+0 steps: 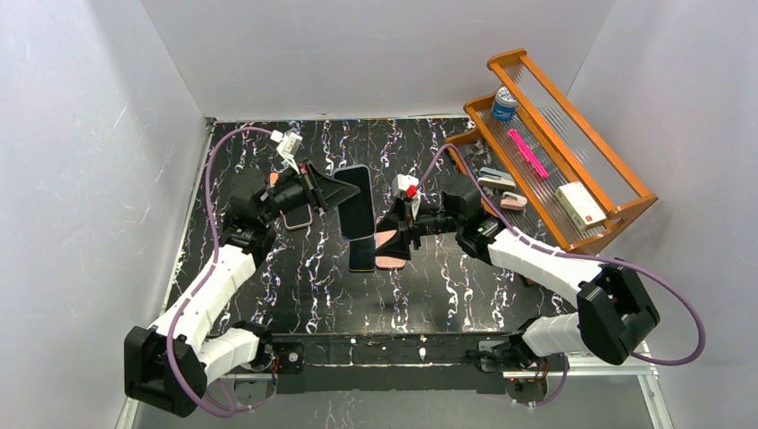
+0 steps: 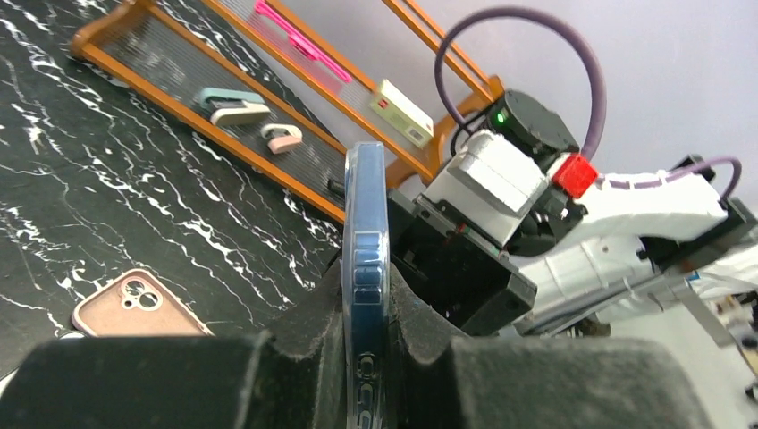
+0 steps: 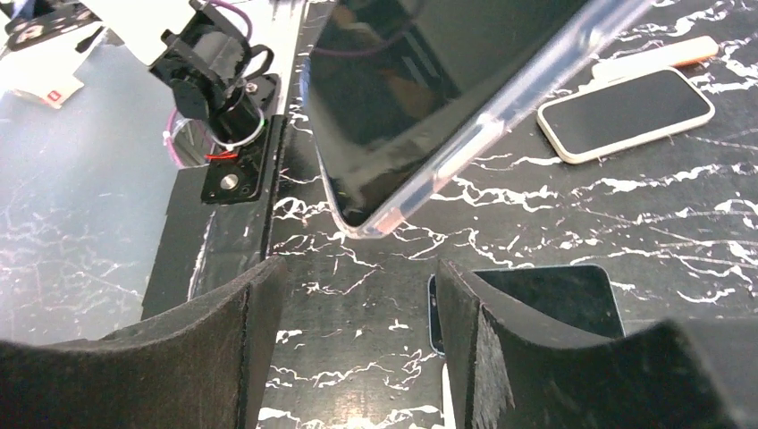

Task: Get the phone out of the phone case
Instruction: Remove the phone case from the phone.

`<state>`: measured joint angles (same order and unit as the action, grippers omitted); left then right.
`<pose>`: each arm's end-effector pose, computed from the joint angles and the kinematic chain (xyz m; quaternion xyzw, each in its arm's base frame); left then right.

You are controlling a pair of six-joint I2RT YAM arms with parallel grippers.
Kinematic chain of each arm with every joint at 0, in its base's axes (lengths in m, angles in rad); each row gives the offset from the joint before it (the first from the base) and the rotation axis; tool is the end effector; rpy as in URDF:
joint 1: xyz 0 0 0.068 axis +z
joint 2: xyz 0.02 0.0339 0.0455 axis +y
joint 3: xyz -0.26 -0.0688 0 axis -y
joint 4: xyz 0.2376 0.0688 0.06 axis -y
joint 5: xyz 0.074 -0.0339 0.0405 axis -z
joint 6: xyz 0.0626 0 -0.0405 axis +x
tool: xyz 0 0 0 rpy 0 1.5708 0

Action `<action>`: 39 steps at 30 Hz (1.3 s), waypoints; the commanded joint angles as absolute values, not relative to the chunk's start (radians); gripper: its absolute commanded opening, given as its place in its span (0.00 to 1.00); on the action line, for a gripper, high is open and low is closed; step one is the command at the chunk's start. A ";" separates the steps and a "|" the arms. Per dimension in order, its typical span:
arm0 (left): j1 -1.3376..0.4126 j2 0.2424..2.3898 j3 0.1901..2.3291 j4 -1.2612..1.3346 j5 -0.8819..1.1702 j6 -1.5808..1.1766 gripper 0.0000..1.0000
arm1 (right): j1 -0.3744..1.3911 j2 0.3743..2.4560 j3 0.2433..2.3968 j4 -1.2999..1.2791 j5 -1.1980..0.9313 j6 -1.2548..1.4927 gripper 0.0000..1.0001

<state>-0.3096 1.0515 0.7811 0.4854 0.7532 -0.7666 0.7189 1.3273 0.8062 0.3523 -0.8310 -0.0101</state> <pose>0.2278 -0.1178 0.3591 0.1469 0.6329 -0.5693 0.5037 0.2012 0.2375 0.2801 -0.4925 0.5604 0.4941 0.4464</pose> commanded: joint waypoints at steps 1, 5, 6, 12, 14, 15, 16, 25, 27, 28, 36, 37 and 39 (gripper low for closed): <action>-0.306 1.046 0.822 0.577 0.894 -0.732 0.00 | 0.713 1.303 0.883 0.350 -0.942 -0.058 0.68; -0.307 1.043 0.825 0.581 0.909 -0.726 0.00 | 0.713 1.317 0.915 0.343 -1.012 -0.055 0.65; -0.306 1.043 0.826 0.583 0.912 -0.725 0.00 | 0.713 1.319 0.923 0.338 -1.020 -0.055 0.64; -0.308 1.040 0.830 0.586 0.923 -0.725 0.00 | 0.713 1.345 0.960 0.309 -1.041 -0.061 0.55; -0.308 1.036 0.832 0.587 0.927 -0.727 0.00 | 0.713 1.354 0.969 0.305 -1.047 -0.060 0.51; -0.308 1.035 0.833 0.589 0.928 -0.728 0.00 | 0.713 1.359 0.974 0.304 -1.050 -0.061 0.49; -0.309 1.033 0.833 0.589 0.927 -0.729 0.00 | 0.713 1.365 0.978 0.301 -1.051 -0.061 0.47; -0.317 1.023 0.833 0.612 0.916 -0.754 0.00 | 0.713 1.396 1.004 0.286 -1.085 -0.063 0.38; -0.317 1.022 0.831 0.623 0.913 -0.766 0.00 | 0.713 1.404 1.007 0.274 -1.096 -0.071 0.37; -0.318 1.021 0.830 0.625 0.909 -0.772 0.00 | 0.714 1.408 1.011 0.265 -1.103 -0.077 0.35; -0.318 1.023 0.832 0.654 0.887 -0.826 0.00 | 0.724 1.444 1.050 0.180 -1.123 -0.141 0.27; -0.319 1.025 0.833 0.658 0.885 -0.837 0.00 | 0.726 1.449 1.055 0.164 -1.122 -0.161 0.24; -0.318 1.026 0.833 0.663 0.876 -0.859 0.00 | 0.731 1.457 1.063 0.136 -1.112 -0.193 0.18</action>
